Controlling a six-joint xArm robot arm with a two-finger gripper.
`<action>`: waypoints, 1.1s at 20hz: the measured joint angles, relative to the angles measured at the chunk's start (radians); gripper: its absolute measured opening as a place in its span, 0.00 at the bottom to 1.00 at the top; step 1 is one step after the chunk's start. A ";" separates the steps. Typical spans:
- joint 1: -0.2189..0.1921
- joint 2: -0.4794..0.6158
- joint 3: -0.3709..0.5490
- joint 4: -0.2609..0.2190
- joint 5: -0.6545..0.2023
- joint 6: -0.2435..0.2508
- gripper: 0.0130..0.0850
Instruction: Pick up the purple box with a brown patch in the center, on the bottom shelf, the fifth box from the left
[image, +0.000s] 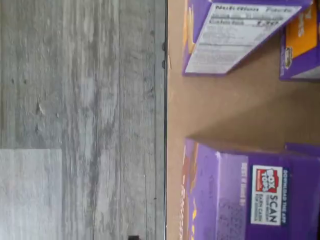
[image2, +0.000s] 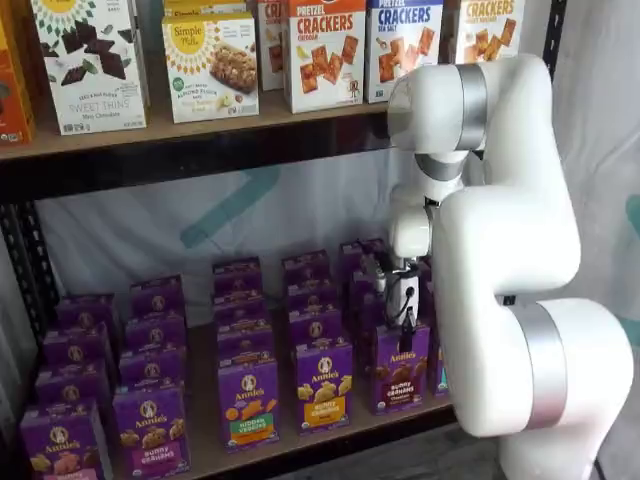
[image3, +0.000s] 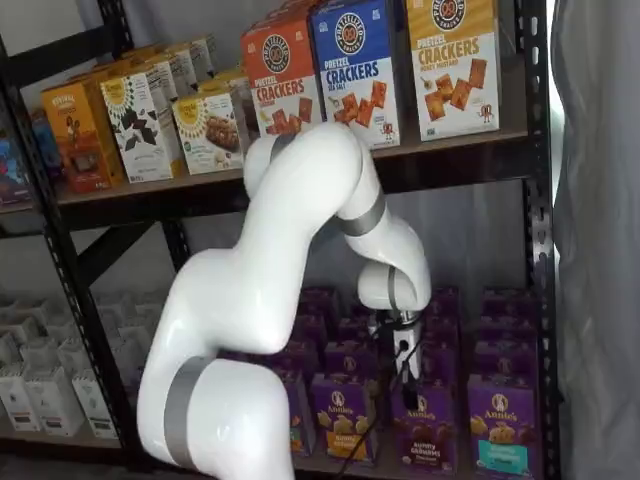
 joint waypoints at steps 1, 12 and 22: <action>0.000 0.011 -0.009 -0.018 -0.002 0.016 1.00; 0.001 0.105 -0.059 -0.042 -0.086 0.039 1.00; 0.004 0.128 -0.075 0.003 -0.104 0.001 0.78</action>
